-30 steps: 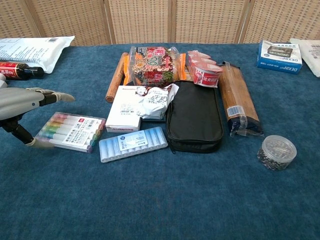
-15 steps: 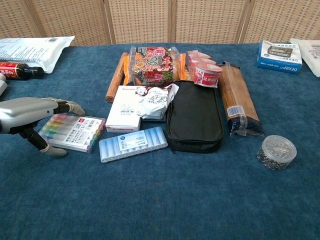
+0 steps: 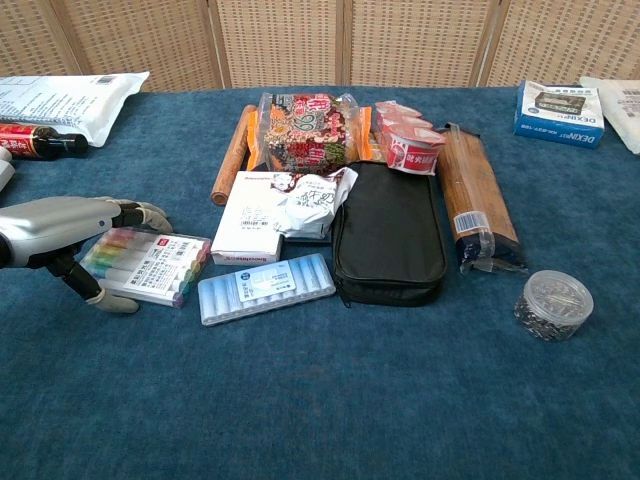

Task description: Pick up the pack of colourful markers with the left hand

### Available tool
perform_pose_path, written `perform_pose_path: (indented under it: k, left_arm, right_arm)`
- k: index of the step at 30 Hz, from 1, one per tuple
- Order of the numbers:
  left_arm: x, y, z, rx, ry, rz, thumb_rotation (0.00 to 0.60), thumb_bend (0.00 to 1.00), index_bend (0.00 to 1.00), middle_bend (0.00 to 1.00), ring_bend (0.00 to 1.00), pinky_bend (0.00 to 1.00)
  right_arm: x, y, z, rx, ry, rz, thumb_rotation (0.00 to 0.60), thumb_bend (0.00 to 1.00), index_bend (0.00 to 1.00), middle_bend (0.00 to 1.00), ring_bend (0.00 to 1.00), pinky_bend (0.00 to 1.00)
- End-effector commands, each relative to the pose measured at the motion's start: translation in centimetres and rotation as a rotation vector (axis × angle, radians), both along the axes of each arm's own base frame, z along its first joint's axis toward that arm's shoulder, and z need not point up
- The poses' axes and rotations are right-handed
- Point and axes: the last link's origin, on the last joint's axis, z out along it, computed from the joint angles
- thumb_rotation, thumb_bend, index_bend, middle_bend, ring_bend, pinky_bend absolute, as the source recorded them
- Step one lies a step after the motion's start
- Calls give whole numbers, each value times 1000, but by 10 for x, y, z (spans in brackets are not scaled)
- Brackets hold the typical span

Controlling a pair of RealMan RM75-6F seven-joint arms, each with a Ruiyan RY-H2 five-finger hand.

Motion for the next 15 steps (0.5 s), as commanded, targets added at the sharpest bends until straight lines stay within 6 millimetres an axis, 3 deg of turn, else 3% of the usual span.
perform_pose_path:
  k: [1,5,15]
  left_arm:
    - [1,0,2,26,-25,-7,522,0,579,0,0,0]
    - [0,0,6,45,-43,-8,558,0,644,0,0,0]
    - [0,0,19,84,-107,4,571,0,714,35,0,0]
  right_arm:
    - [0,-1,0,0,1,2,476,34,0,0,0,0]
    - [0,-2,-1,2,-5,6,481,32,0,0,0,0]
    - [0,-2,-2,-4,-10,10,479,33,0,0,0,0]
